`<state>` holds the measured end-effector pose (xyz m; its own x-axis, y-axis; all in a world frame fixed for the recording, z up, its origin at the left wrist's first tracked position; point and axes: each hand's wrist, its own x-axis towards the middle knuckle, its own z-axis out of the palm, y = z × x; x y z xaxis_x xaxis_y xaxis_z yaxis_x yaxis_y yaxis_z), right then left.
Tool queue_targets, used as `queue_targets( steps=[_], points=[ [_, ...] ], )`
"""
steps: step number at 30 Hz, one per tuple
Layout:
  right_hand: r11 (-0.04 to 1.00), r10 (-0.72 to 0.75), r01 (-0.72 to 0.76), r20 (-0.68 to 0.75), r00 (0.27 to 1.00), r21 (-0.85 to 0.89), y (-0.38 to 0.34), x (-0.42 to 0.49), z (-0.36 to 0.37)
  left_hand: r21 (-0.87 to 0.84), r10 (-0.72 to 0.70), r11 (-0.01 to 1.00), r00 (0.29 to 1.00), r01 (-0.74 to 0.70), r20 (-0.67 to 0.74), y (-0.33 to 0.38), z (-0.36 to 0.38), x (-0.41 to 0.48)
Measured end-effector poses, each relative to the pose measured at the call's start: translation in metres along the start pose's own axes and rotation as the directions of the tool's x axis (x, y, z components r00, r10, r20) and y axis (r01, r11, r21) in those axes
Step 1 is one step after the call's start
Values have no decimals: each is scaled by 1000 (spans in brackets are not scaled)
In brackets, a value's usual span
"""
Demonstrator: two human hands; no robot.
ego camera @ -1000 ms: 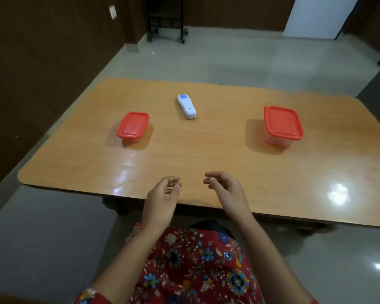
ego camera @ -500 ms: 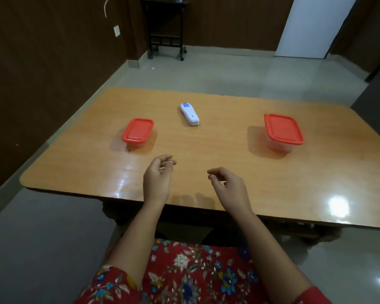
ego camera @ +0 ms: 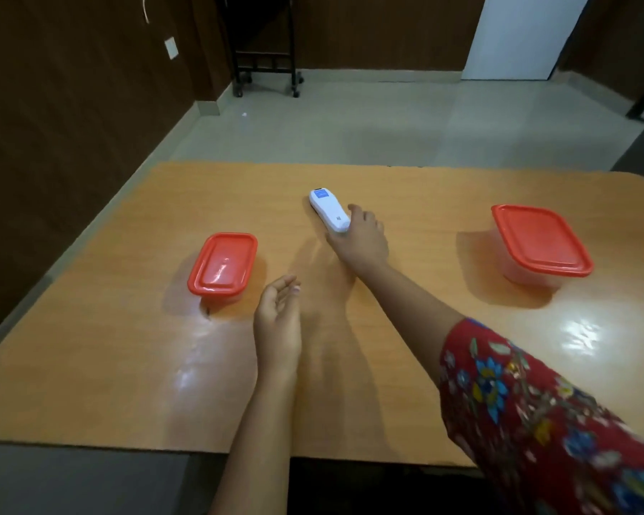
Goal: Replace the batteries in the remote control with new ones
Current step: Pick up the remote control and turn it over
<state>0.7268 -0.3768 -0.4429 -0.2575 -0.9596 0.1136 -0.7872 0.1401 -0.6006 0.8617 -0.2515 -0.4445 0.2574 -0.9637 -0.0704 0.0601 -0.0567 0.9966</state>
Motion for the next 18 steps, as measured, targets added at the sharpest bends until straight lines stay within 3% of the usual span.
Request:
queue_targets(
  steps=[5,9,13,18],
  points=[
    [985,129,-124,35,991,-118,-6,40,28,-87,-95,992,995,93,-16,0,0,4],
    [978,113,-106,32,993,-178,0,48,37,-135,-118,984,993,119,13,3,-2,4],
    [996,85,-84,7,996,-37,5,28,24,-139,-139,980,989,144,51,5,-5,4],
    [955,10,1,-38,999,298,-4,-51,-19,-188,-195,961,979,202,59,12,-4,-3]
  ],
)
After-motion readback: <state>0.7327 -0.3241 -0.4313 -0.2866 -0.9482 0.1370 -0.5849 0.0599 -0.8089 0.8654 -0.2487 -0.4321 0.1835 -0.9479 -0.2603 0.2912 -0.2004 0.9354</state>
